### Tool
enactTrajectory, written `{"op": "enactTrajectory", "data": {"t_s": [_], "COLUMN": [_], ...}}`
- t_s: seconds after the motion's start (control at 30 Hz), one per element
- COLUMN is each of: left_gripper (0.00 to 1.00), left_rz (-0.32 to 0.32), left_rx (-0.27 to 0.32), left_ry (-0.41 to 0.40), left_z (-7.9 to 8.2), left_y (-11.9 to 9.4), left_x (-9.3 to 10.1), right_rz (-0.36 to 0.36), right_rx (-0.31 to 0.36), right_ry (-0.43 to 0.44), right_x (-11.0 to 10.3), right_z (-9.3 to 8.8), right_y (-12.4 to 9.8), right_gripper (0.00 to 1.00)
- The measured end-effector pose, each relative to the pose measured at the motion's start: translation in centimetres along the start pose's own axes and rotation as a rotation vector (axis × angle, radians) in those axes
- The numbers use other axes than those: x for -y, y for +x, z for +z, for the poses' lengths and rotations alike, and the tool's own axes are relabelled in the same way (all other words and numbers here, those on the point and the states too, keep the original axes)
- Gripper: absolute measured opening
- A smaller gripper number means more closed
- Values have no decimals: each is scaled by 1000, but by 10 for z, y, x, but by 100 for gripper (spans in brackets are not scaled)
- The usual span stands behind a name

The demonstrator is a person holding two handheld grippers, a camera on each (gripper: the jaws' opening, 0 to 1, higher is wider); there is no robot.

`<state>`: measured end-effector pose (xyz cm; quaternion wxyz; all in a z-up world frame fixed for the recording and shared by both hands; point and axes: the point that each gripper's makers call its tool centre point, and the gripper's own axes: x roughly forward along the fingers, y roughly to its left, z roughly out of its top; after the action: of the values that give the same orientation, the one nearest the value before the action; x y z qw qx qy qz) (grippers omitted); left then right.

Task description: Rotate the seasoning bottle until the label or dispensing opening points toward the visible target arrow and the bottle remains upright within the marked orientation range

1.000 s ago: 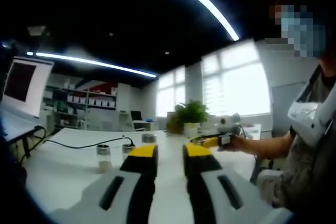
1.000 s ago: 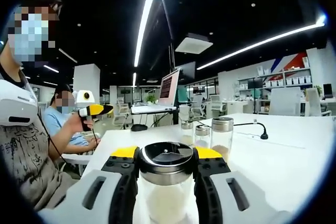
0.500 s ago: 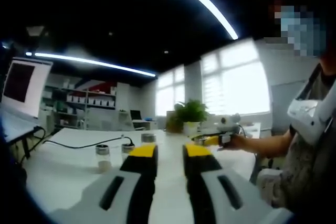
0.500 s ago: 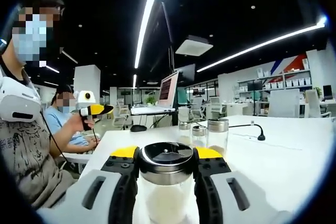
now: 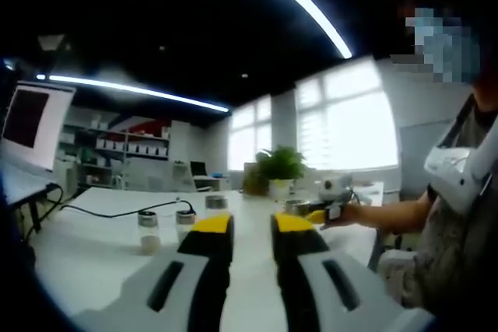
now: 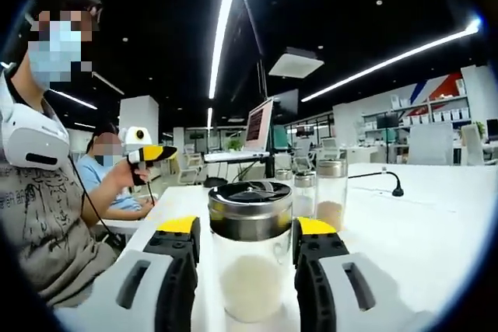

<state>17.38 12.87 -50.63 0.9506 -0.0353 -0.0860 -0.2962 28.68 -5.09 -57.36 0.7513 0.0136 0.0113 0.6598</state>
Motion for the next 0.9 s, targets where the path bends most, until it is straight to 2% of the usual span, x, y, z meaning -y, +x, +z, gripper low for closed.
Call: {"op": "enactTrajectory", "data": {"t_s": [0.03,0.27,0.57,0.77,0.9], "left_gripper": [20,20,20,20,20], "left_rz": [-2,7,0,2,7], "left_rx": [0,0,-4,-11,-14], "left_ry": [0,3,9,10,12], "left_z": [0,0,-1,-2,-3], "left_y": [0,-3,-2,-2,-2], "left_x": [1,-2,2,0,-2], "right_rz": [-17,-106,-372,-540,-589], "right_rx": [-10,6,59,17,4], "right_ry": [-23,-40,-53,-41,-47], "right_x": [2,0,8,19,20], "right_z": [-1,-1,1,0,0], "right_y": [-1,-1,-5,-8,-7], "right_gripper": [40,39,39,39,39]}}
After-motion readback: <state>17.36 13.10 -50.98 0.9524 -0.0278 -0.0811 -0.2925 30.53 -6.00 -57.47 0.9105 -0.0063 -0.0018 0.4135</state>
